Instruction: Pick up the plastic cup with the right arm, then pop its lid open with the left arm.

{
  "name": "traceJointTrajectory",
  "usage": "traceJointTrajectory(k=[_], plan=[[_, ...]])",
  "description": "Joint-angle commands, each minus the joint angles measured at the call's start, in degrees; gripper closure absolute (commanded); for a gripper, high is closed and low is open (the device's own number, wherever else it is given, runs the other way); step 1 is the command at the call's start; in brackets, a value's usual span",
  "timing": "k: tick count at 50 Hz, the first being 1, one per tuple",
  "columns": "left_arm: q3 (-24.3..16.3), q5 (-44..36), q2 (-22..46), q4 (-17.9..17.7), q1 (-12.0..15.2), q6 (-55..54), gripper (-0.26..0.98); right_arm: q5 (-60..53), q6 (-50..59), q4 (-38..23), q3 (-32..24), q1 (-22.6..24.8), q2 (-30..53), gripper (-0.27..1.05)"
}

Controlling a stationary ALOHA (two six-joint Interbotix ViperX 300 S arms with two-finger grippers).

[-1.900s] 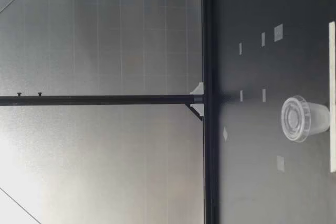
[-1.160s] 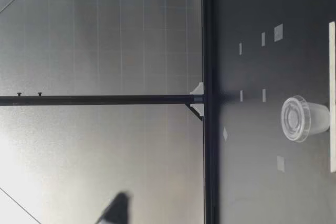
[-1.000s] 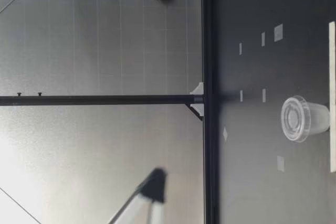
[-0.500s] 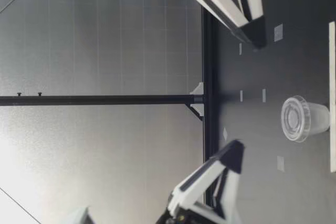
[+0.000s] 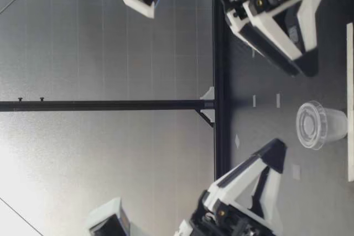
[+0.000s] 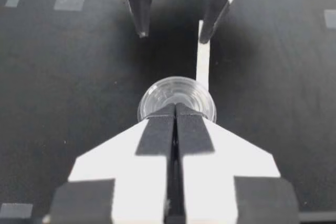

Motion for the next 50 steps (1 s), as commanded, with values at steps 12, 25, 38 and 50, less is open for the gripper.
traceJointTrajectory(k=[12, 25, 38, 50], plan=[[-1.32, -0.53, -0.09, -0.09, 0.18, 0.09, 0.79, 1.32, 0.18, 0.18, -3.25, -0.53, 1.32, 0.16], [-2.02, -0.53, 1.14, -0.09, 0.18, -0.18, 0.79, 1.41, 1.41, -0.18, -4.48, -0.35, 2.81, 0.16], [-2.72, 0.88, 2.02, -0.09, 0.18, -0.26, 0.79, 1.76, 1.58, -1.05, -5.98, 0.79, 3.52, 0.16], [-2.81, 1.05, 2.72, -0.09, 0.26, -0.26, 0.79, 2.20, 1.58, -1.32, -6.15, 1.76, 3.96, 0.16]])
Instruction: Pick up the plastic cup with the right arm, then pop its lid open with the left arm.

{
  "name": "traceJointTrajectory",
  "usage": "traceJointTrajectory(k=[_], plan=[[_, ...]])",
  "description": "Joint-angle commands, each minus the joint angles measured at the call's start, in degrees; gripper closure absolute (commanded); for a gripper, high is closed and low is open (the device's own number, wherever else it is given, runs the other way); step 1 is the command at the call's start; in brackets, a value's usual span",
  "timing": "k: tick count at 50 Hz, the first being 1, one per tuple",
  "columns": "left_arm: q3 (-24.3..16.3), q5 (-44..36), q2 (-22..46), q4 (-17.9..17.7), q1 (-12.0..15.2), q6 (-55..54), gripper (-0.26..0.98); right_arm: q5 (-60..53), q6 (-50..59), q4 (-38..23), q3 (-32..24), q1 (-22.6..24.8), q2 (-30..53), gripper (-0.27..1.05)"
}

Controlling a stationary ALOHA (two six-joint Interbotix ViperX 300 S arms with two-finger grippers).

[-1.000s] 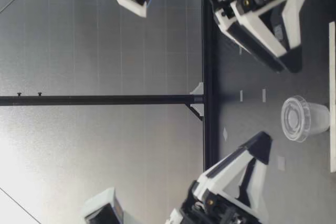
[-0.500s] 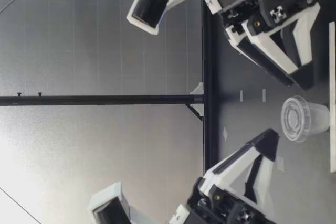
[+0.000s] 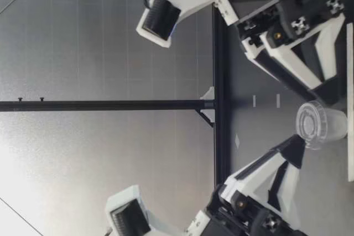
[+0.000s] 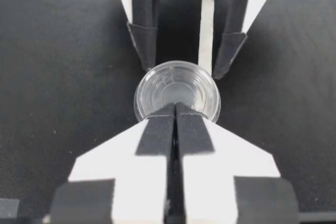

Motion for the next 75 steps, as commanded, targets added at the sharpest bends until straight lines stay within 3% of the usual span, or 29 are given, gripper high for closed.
traceJointTrajectory(k=[1, 57, 75], plan=[[-1.23, -0.26, -0.44, -0.09, 0.18, 0.00, 0.79, -0.09, 0.00, -0.09, -0.88, 0.79, -0.53, 0.16], [-1.23, -0.18, 0.62, -0.09, 0.26, 0.00, 0.79, 3.78, -0.53, -0.35, -5.54, 1.05, 1.67, 0.19], [-1.23, -0.18, 0.62, -0.09, 0.18, 0.00, 0.79, 4.66, -0.53, -0.35, -5.62, 0.97, 1.67, 0.41]])
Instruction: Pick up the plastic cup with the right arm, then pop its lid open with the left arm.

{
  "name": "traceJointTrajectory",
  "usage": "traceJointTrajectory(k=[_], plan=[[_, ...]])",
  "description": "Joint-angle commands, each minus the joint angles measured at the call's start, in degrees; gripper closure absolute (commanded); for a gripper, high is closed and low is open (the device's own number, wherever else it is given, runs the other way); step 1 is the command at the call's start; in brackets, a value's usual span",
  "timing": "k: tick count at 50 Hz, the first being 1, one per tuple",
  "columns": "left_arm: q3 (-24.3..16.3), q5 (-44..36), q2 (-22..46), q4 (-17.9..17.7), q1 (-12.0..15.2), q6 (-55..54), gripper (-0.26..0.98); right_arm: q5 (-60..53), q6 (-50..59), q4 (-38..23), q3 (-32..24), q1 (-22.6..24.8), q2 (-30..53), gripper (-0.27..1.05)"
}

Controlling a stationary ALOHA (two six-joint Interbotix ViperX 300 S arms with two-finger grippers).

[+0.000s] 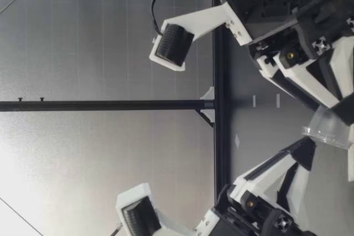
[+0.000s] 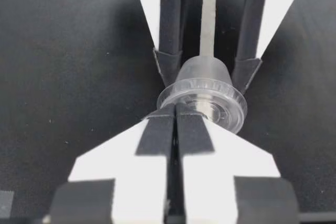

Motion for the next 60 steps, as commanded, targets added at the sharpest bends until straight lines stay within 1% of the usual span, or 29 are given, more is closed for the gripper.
traceJointTrajectory(k=[1, 12, 20, 25, 33, 38, 43, 47, 50, 53, 55, 60], plan=[[-1.23, -0.26, -0.70, -0.09, 0.09, 0.00, 0.79, -0.26, -0.09, -0.09, -0.88, 0.18, -0.79, 0.42], [-1.05, -0.26, -2.29, -0.09, 0.09, -0.18, 0.78, -0.18, 0.00, -0.09, -0.88, 0.18, -1.05, 0.46], [-0.70, -2.99, -4.31, -0.09, 0.00, -2.20, 0.78, -1.67, -0.09, -0.18, -0.18, 0.18, -2.11, 0.46], [0.09, -9.14, -6.15, 0.00, 0.09, -6.24, 0.78, -6.33, 0.00, -1.41, 2.02, 0.18, -4.22, 0.46], [3.78, -22.76, -7.65, 0.00, 0.09, -12.74, 0.75, -16.00, 0.09, -1.76, 8.35, 0.18, -8.61, 0.46], [5.62, -29.27, -7.73, 0.00, 0.00, -17.23, 0.66, -22.68, 0.09, -1.93, 11.87, 0.18, -10.72, 0.46], [6.68, -33.40, -7.29, 0.00, 0.09, -21.45, 0.51, -29.27, -0.09, -2.29, 14.50, 0.09, -12.48, 0.46], [6.86, -35.24, -6.94, -0.09, 0.09, -26.10, 0.33, -33.57, -0.70, -2.99, 15.82, 0.18, -13.62, 0.46], [6.24, -36.04, -6.68, 0.09, -0.26, -31.82, 0.17, -36.39, -2.11, -3.34, 16.44, 0.18, -14.33, 0.46], [5.54, -35.77, -6.77, -0.09, -0.35, -37.79, 0.06, -38.50, -4.22, -3.43, 16.44, 0.18, -14.77, 0.46], [5.01, -35.77, -6.86, 0.09, -0.35, -42.45, 0.04, -40.17, -6.33, -3.60, 16.44, 0.09, -14.94, 0.46], [3.78, -36.74, -6.68, 1.14, -0.88, -51.06, 0.06, -45.35, -10.28, -3.69, 16.44, 0.09, -14.33, 0.46]])
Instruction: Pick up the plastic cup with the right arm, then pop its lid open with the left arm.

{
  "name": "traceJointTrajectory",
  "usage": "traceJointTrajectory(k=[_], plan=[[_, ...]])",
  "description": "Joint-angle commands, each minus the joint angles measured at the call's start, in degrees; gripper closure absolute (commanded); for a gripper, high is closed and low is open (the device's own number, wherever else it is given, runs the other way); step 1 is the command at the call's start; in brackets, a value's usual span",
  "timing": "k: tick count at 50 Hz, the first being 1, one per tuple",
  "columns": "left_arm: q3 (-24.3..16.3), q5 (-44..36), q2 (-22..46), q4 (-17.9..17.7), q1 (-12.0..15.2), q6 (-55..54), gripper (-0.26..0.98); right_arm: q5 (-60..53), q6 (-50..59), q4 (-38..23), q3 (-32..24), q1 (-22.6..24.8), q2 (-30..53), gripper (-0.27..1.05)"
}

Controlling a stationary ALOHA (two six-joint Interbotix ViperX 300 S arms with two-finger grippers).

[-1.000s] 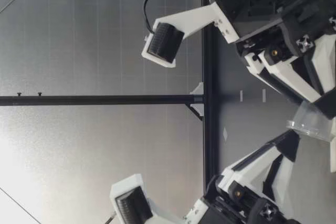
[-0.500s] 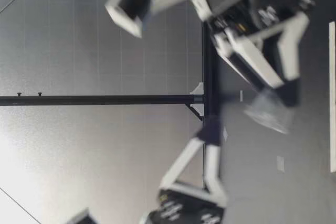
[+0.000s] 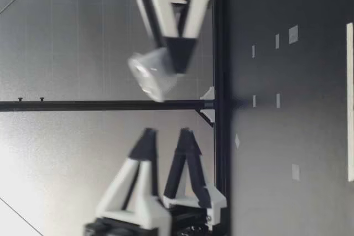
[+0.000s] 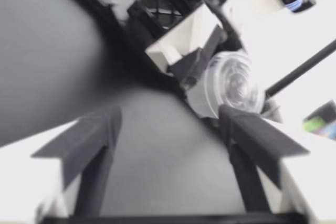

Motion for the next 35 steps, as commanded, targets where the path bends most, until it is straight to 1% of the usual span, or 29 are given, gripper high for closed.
traceJointTrajectory(k=[1, 9, 20, 29, 35], plan=[[-2.11, -1.58, -0.53, 0.97, -0.88, -4.13, 0.06, -3.87, -1.32, 0.00, -0.44, 0.09, -0.88, 0.46], [-3.60, -4.66, -0.35, 1.49, -2.11, -7.91, 0.07, -4.92, -1.49, 0.00, -0.79, -0.44, 0.88, 0.46], [-5.62, -4.57, 0.97, 1.49, -4.39, -8.96, 0.07, -4.92, -1.49, 0.00, -2.20, -0.44, 2.02, 0.46], [-5.10, -4.83, 0.97, 1.49, -4.66, -8.79, 0.07, -1.85, -1.32, 0.44, -2.46, -0.62, 2.46, 0.46], [-5.71, -4.92, 0.53, 1.67, -4.66, -8.44, 0.07, 1.49, -0.88, 1.76, -2.90, -0.70, 4.39, 0.46]])
